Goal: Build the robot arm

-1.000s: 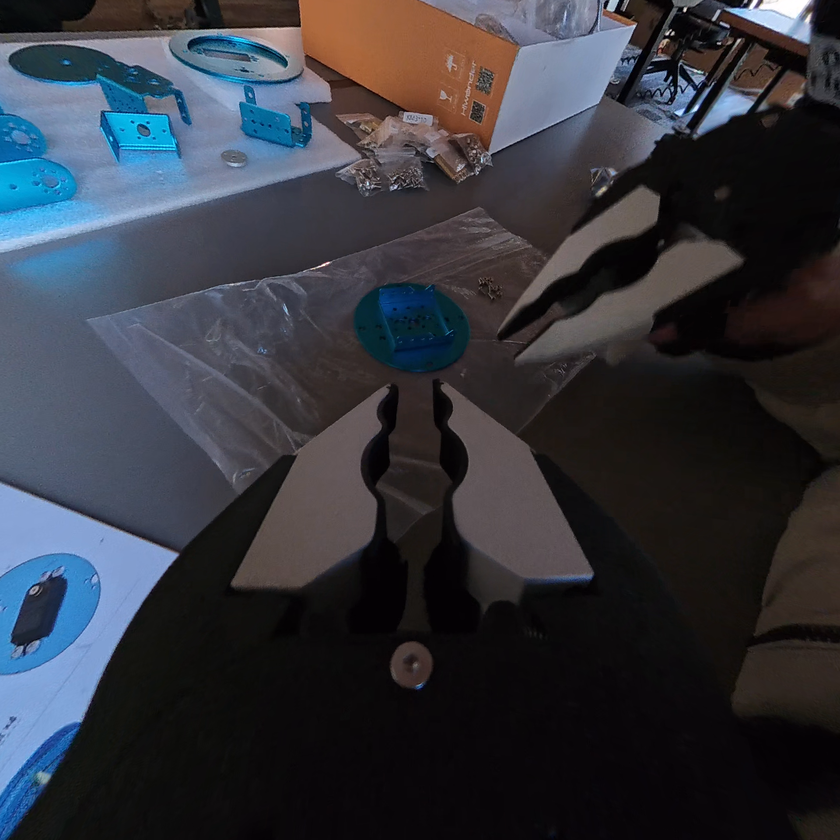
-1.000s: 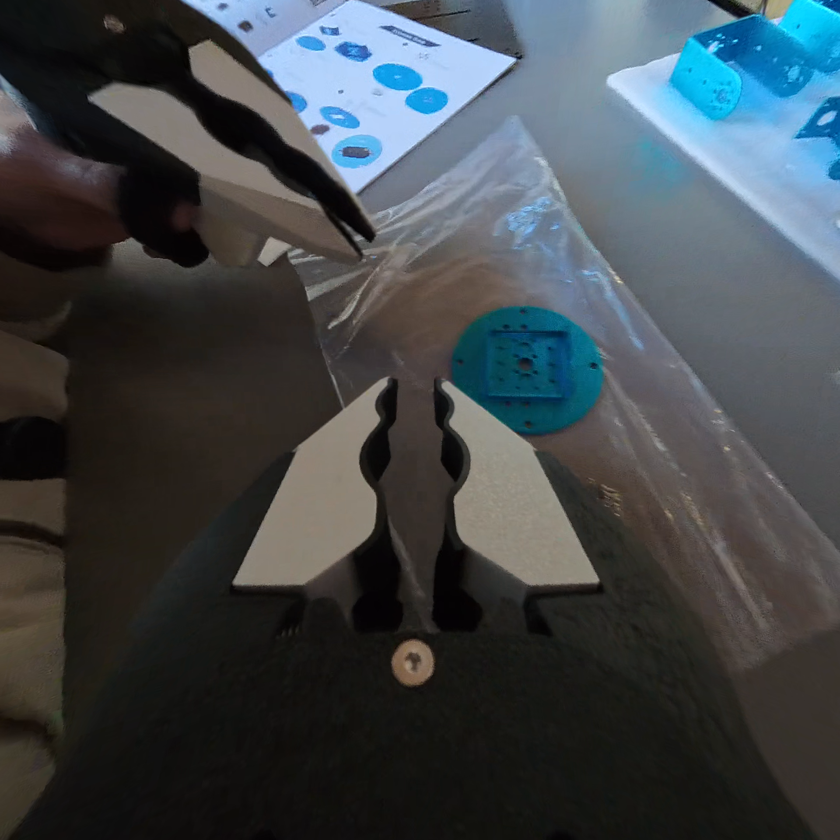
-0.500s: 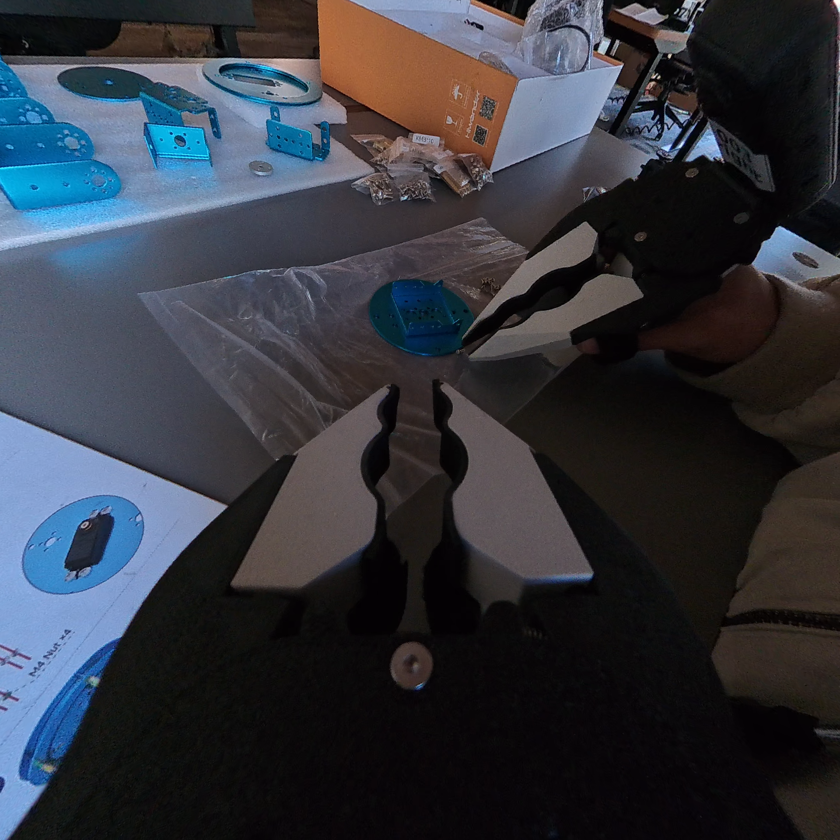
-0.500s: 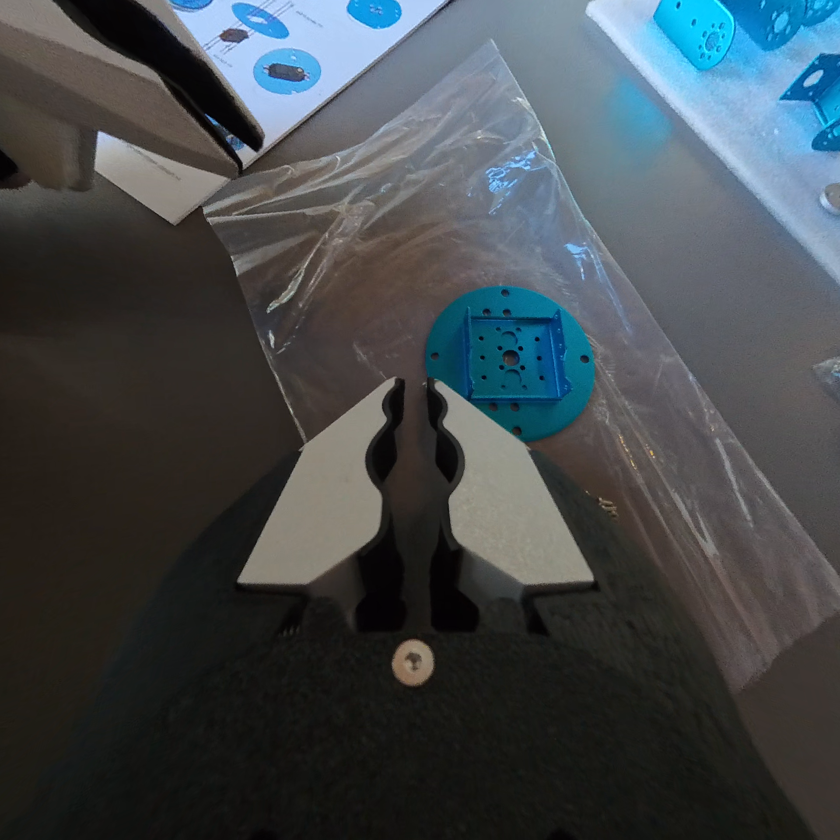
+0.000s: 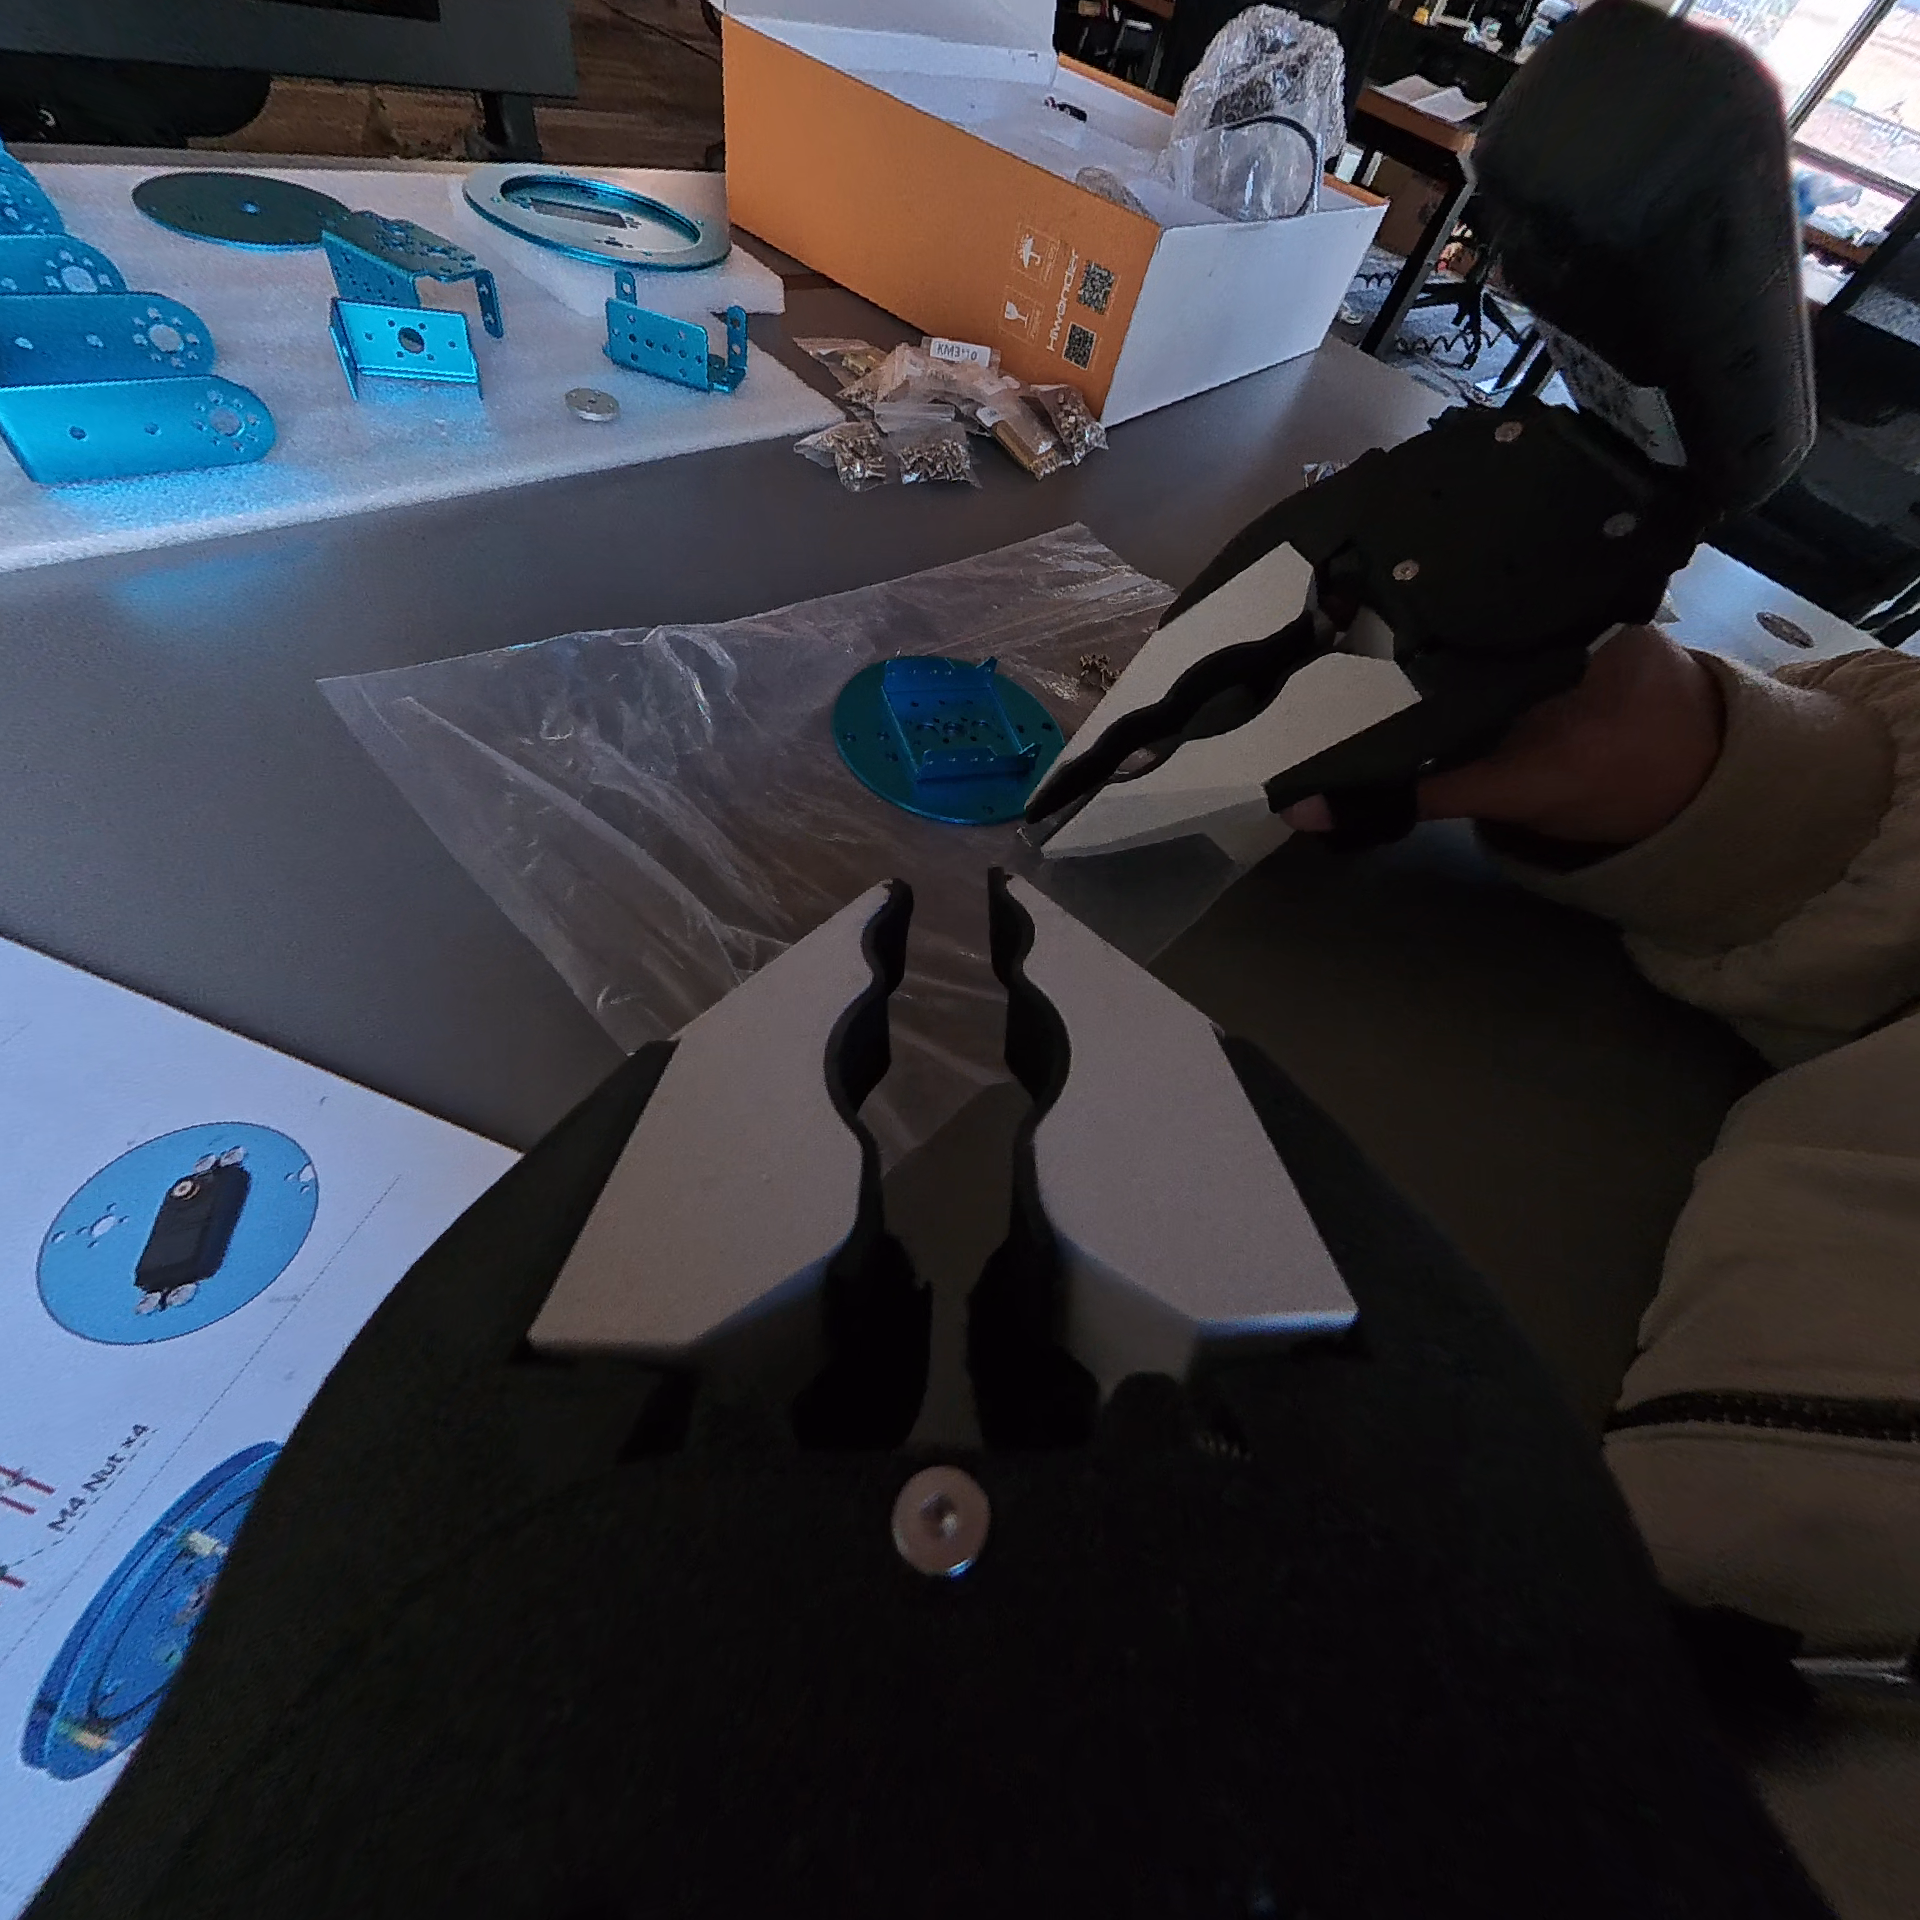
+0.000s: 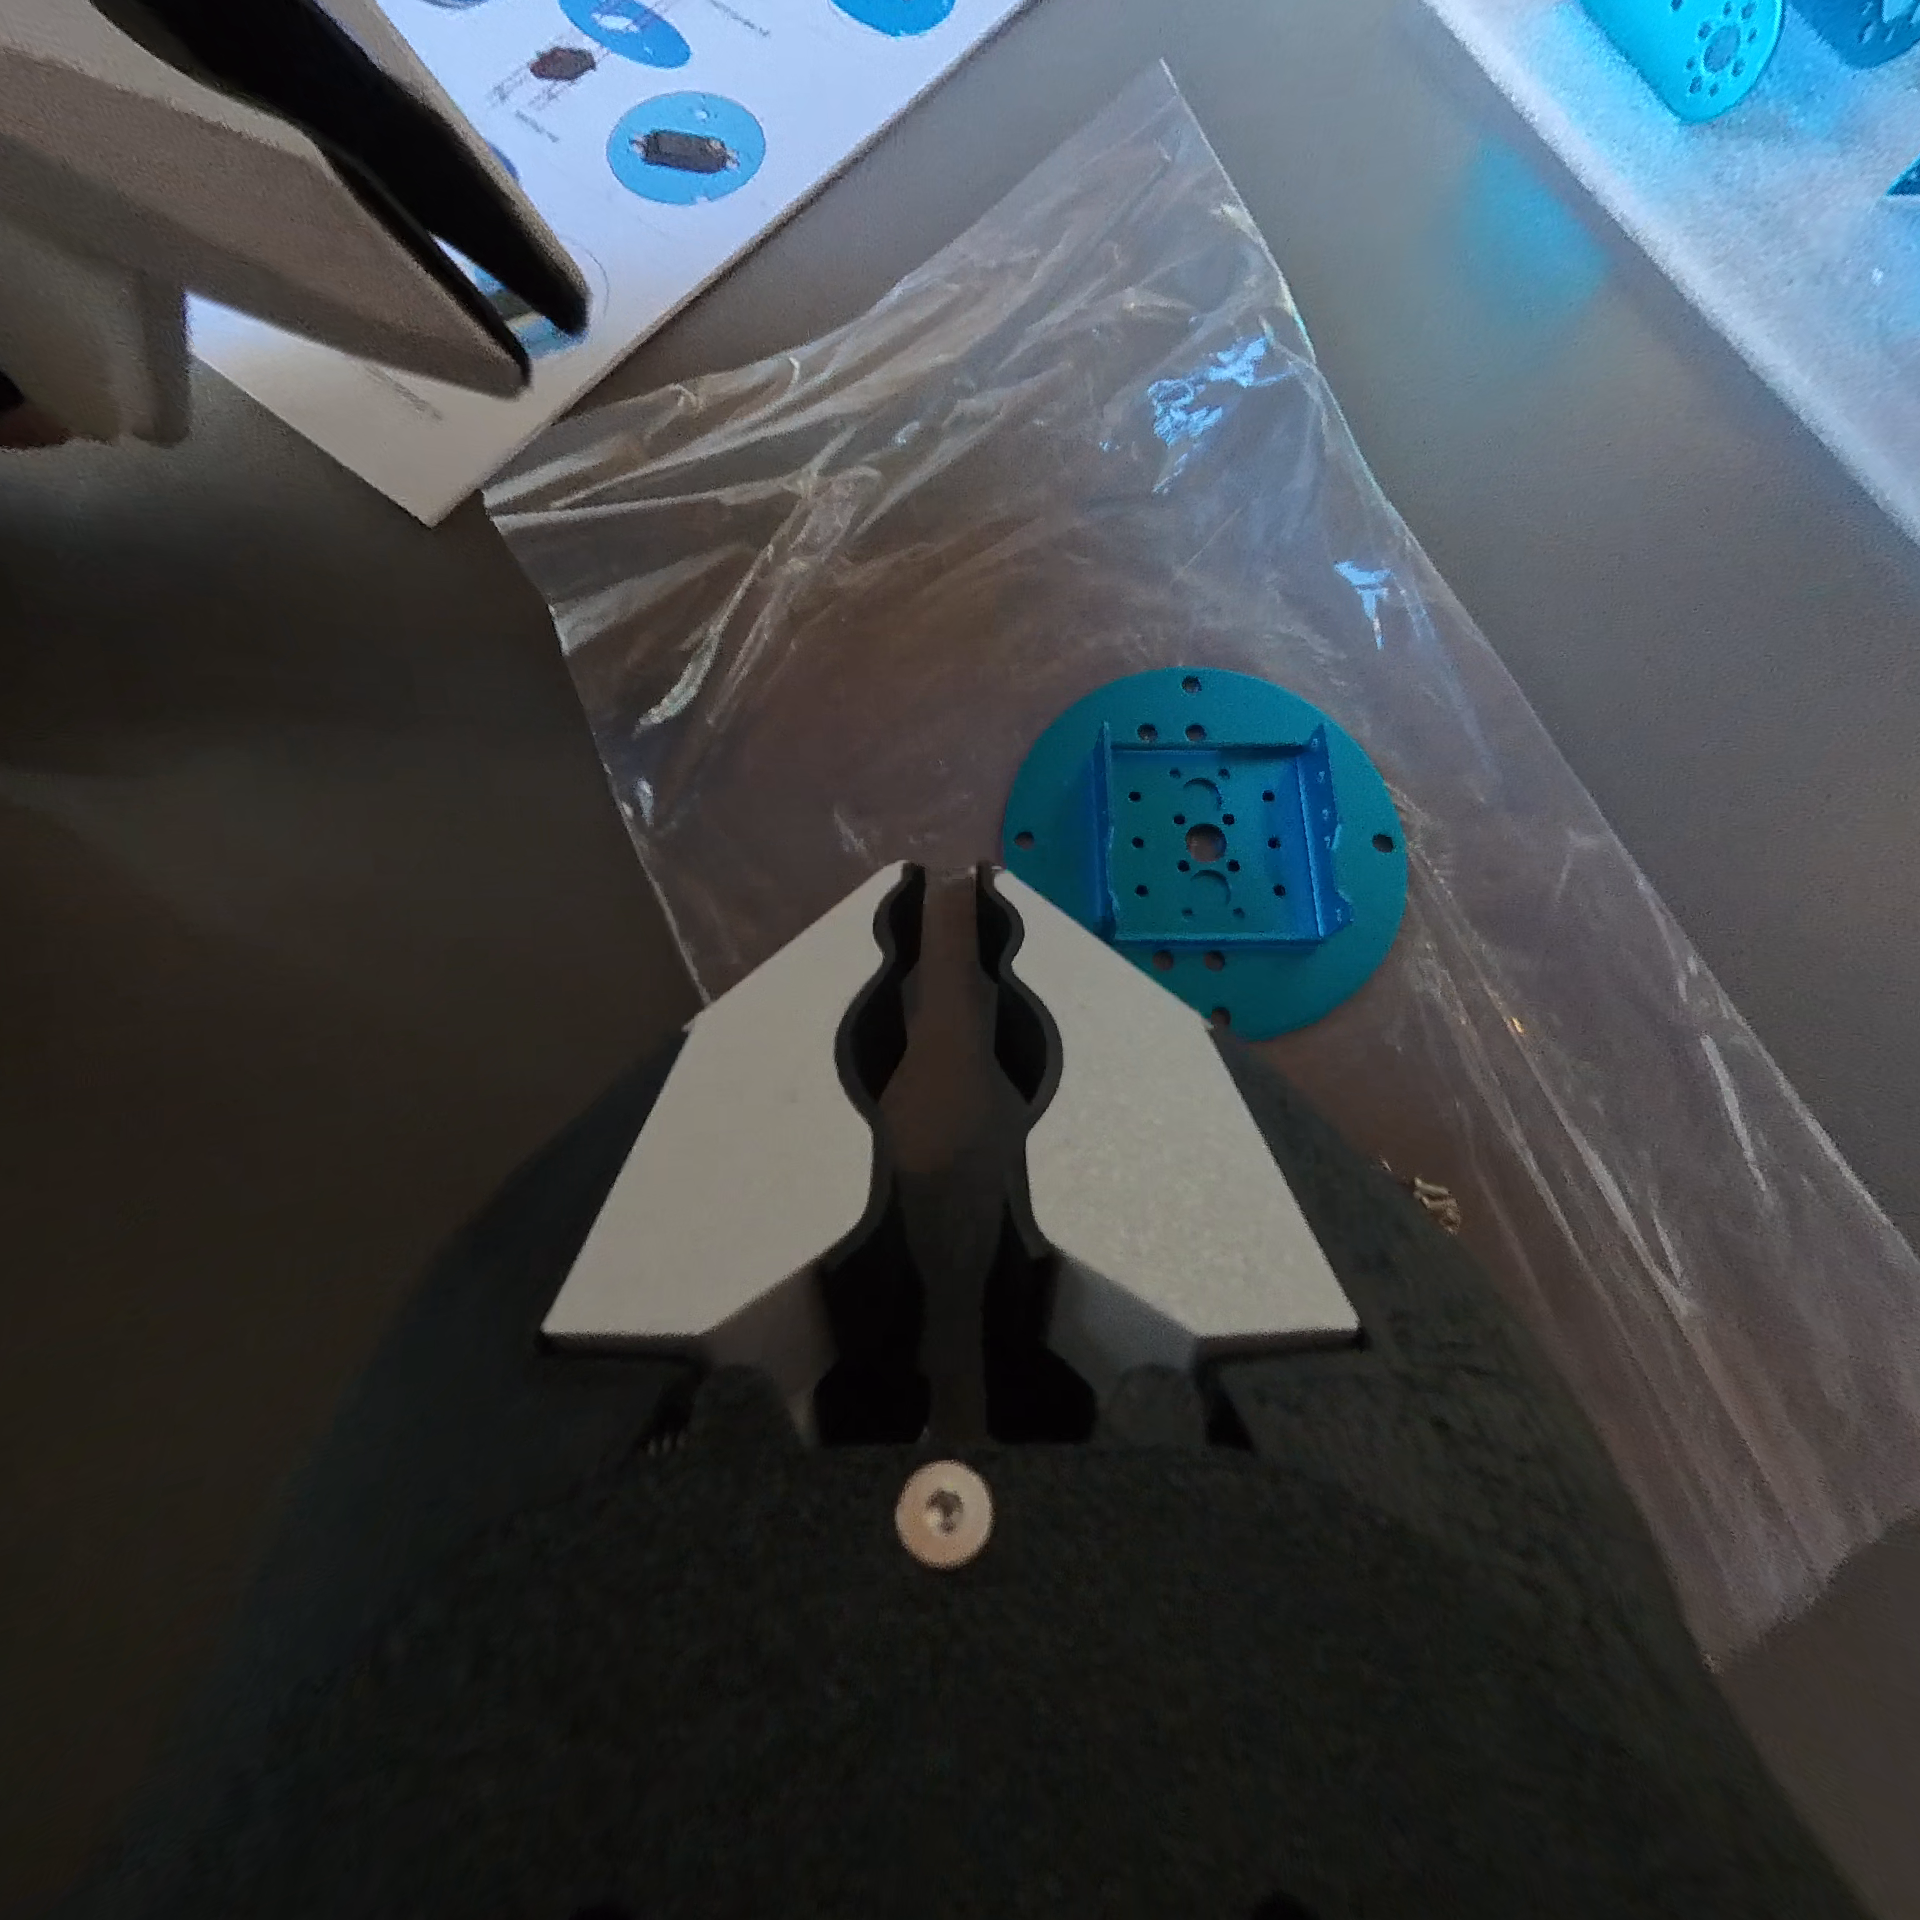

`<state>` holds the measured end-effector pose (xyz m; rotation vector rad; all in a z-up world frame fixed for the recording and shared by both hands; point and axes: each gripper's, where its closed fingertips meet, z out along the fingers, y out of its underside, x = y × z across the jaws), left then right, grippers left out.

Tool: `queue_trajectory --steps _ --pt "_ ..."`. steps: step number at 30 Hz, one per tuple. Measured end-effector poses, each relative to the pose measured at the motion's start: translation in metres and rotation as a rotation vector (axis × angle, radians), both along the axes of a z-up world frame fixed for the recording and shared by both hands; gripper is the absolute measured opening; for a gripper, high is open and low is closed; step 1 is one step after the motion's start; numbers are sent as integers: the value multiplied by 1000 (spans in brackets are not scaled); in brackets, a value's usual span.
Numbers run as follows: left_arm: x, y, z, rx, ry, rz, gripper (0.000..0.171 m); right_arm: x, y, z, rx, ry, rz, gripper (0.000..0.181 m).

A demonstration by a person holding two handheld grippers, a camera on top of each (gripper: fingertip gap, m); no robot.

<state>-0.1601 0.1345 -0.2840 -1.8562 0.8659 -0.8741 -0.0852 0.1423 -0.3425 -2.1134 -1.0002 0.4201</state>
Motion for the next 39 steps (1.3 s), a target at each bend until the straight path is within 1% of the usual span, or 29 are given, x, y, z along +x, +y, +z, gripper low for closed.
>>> queue_trajectory --steps 2,4,9,13,15,17,19,20,22,24,26,29,31,33,35,39 --pt "0 0 0 3 6 1 14 -5 1 1 24 -15 13 10" --pt "0 -1 -1 2 7 -1 14 0 5 -5 33 -90 1 9" --pt "-1 -3 1 7 8 3 14 -2 2 -1 28 -64 8 10" --pt "-3 -3 1 7 9 8 14 0 -5 2 -13 -26 46 11" --pt "-3 -3 1 5 8 8 14 4 -4 3 0 -53 104 12" --pt "-2 -4 0 1 12 4 14 3 -10 6 -13 -81 228 14" --pt "2 -5 -3 -12 24 -8 14 12 -9 8 8 -142 318 17" --pt "5 -7 -5 -23 38 -21 15 13 -14 10 0 -144 392 17" --pt "15 -9 -14 -33 95 -52 16 20 -12 14 -5 -176 475 22" --pt "27 -9 -25 -41 178 -69 22 21 -11 22 -9 -131 543 24" --pt "43 -6 -31 -59 217 -48 25 21 -6 30 -16 -36 548 23" --pt "67 -6 -33 -99 213 0 25 28 -3 31 -54 67 493 23" --pt "76 -5 -39 -96 241 45 25 31 -3 35 -3 140 455 21" --pt "79 -1 -43 -69 284 117 19 37 -3 39 60 180 413 17" --pt "78 4 -45 -44 319 178 15 43 -5 43 91 183 401 16" --pt "81 8 -51 -75 338 227 14 48 -9 57 141 229 392 11"
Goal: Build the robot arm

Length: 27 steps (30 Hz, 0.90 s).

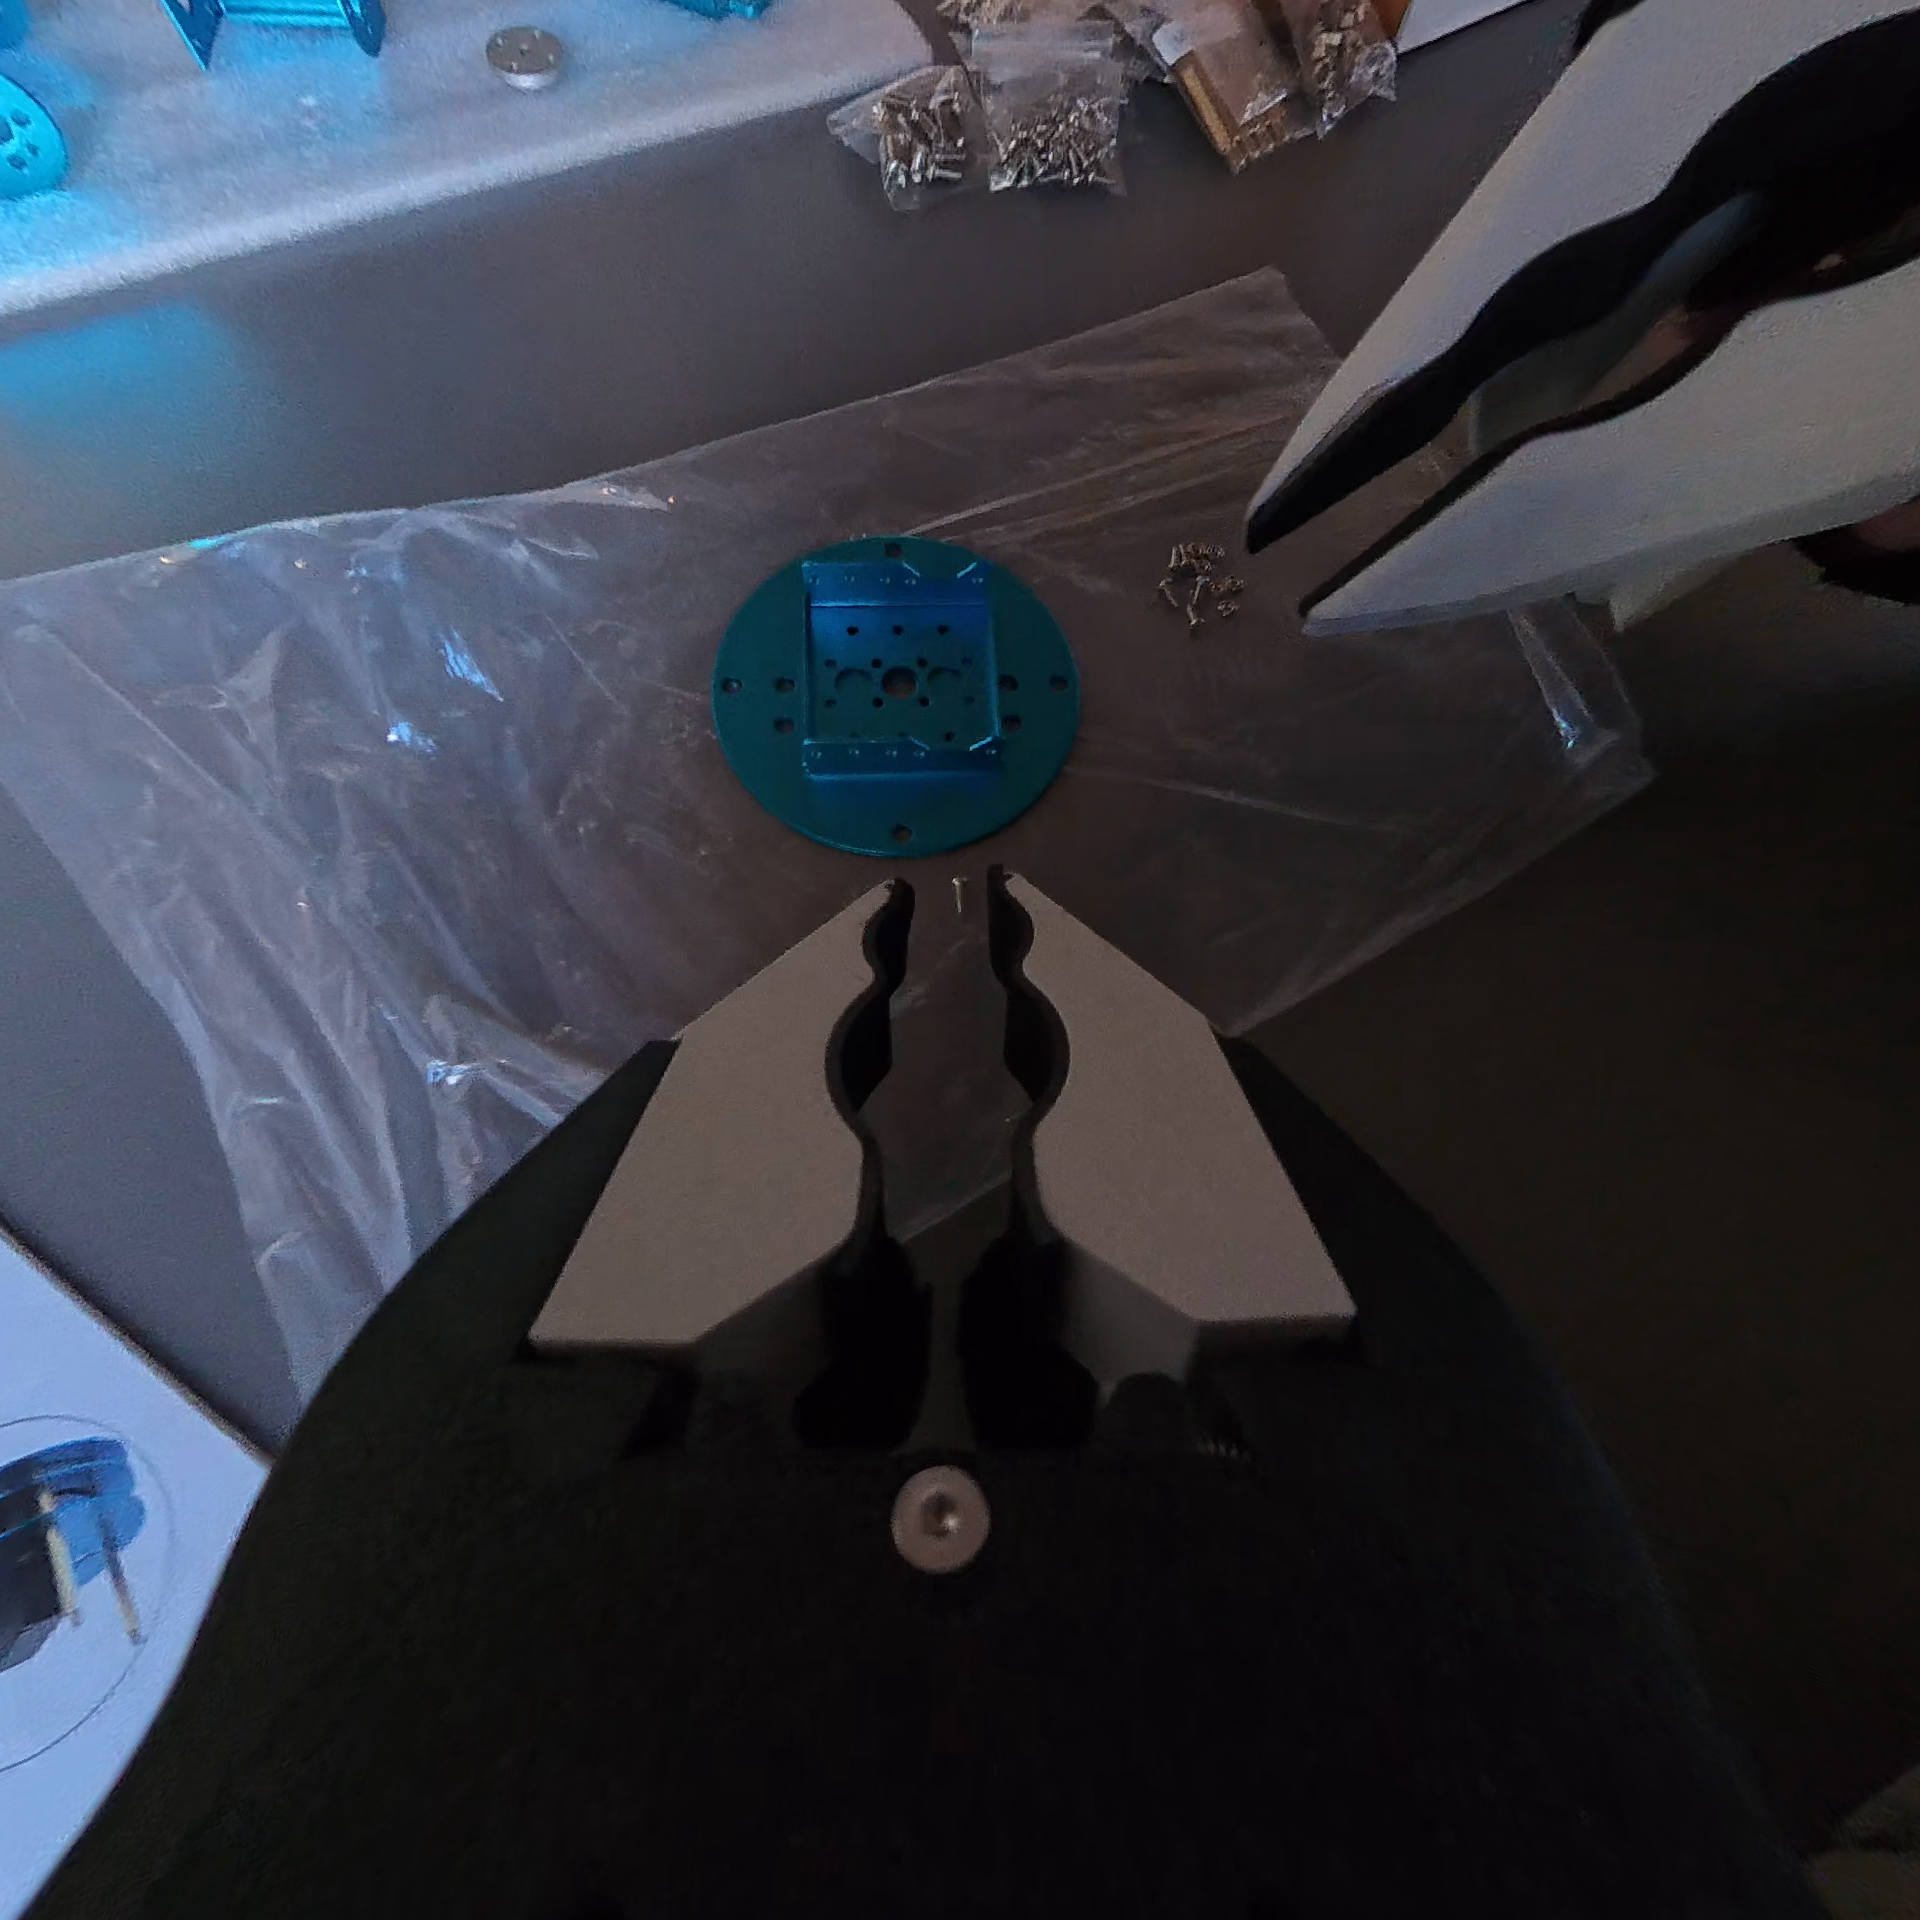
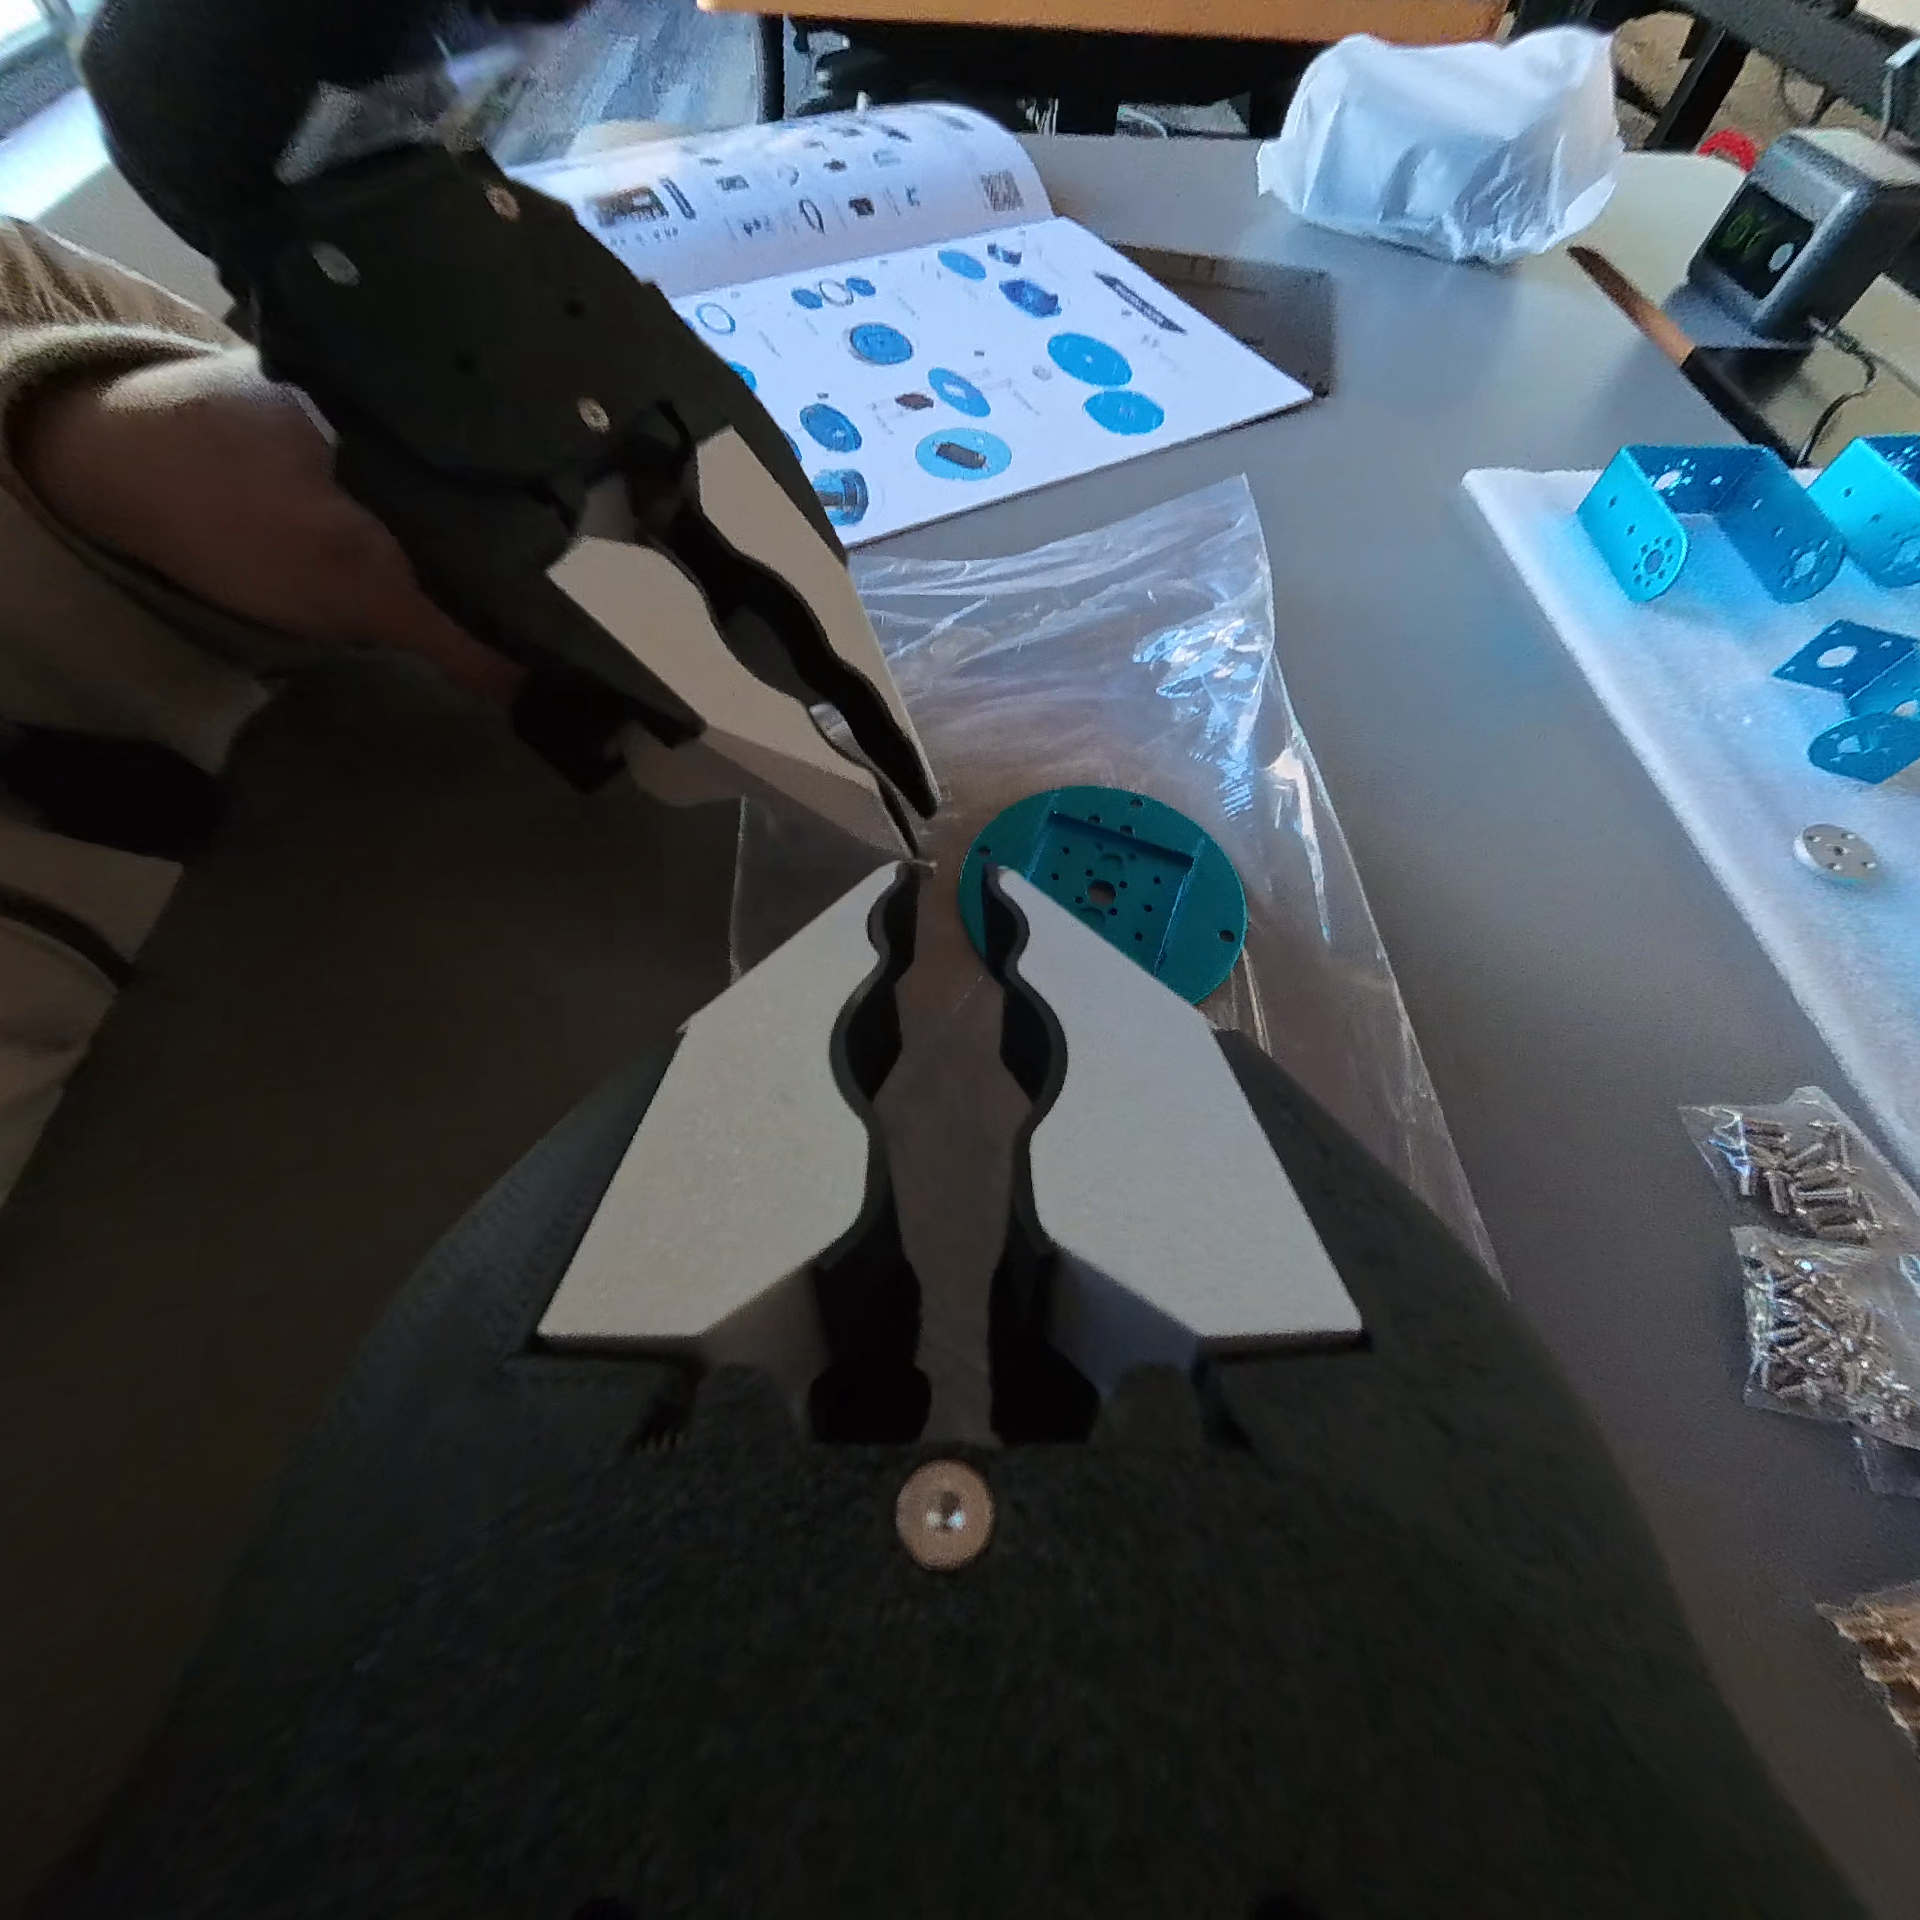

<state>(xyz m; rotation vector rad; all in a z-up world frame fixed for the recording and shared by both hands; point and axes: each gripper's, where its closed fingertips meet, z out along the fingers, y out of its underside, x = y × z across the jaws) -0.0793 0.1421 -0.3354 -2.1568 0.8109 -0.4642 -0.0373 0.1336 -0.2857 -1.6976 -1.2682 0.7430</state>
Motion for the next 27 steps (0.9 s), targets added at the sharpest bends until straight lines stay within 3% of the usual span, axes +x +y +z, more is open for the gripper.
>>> queue_trajectory --steps 19,24,27 --pt "4 -1 -9 -2 41 -11 0 -5 -5 -5 -63 28 30 11" --pt "12 -4 1 67 9 -115 0 -1 3 -4 -98 70 -13 10" --pt "16 -6 21 203 -13 -224 0 0 2 -1 -260 151 -8 12"
